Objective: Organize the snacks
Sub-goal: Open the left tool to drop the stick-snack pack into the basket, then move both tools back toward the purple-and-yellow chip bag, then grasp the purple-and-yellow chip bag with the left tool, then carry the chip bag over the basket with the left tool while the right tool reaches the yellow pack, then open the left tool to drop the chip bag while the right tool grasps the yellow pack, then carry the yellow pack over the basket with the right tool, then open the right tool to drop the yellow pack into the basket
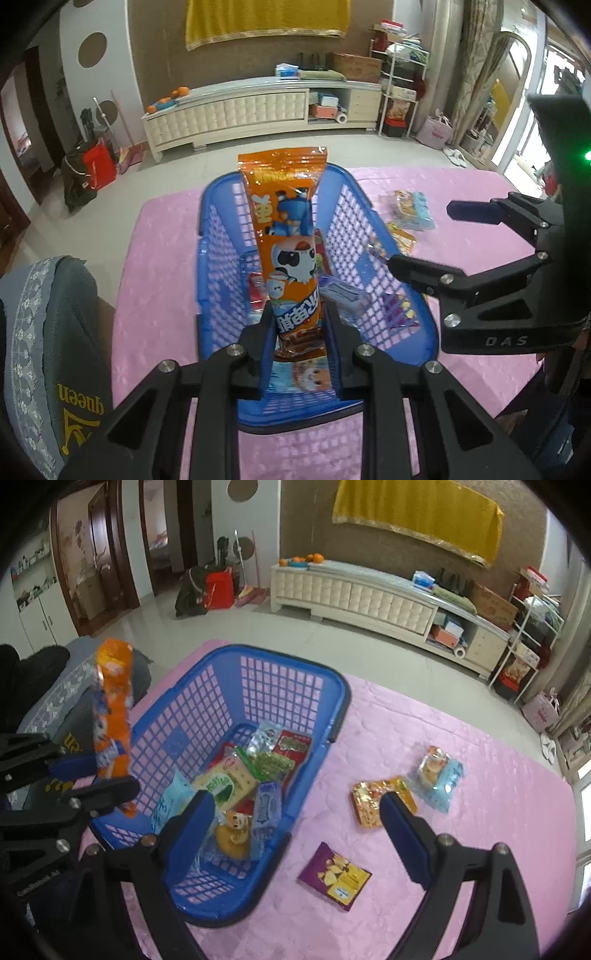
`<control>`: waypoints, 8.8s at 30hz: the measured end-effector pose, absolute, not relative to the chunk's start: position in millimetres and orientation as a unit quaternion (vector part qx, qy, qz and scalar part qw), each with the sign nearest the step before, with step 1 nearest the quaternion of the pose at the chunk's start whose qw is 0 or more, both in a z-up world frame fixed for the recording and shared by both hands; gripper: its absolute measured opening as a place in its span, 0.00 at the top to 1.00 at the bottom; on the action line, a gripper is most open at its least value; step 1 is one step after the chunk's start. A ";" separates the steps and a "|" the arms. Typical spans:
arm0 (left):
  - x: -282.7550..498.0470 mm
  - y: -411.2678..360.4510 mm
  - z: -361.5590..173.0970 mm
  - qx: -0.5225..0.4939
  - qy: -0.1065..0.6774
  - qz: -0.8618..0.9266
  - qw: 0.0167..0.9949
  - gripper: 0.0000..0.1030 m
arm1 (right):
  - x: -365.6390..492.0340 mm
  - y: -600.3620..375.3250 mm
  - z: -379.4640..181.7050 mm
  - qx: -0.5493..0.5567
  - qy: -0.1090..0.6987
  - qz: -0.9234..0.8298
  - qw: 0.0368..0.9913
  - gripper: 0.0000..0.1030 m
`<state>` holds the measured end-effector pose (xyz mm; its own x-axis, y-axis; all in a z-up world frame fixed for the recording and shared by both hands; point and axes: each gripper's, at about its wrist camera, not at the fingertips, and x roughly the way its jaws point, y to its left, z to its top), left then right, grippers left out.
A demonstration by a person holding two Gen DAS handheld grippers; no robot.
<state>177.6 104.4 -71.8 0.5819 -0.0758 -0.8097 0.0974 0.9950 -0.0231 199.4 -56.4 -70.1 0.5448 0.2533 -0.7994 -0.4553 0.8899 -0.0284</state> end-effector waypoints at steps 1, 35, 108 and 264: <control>177.9 101.3 -72.9 0.012 0.457 -0.052 0.888 0.79 | 197.5 -61.5 -68.5 -0.110 0.428 0.200 0.875 0.10; 157.6 47.2 -54.4 0.029 0.444 -0.052 0.894 0.22 | 163.4 -157.2 -42.6 -0.048 0.411 0.159 0.897 0.10; 255.5 -72.9 -226.9 0.026 0.561 -0.095 0.822 0.17 | 185.0 -297.2 -203.2 0.051 0.503 0.076 0.859 0.10; 156.2 141.3 -74.4 -0.023 0.425 0.033 0.904 0.23 | 205.3 -10.9 -86.3 -0.219 0.461 0.266 0.818 0.27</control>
<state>156.2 141.3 -74.4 0.6372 0.0408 -0.7696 -0.0792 0.9968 -0.0128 205.3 -10.9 -86.3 0.4335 0.2335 -0.8704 -0.6371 0.7625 -0.1127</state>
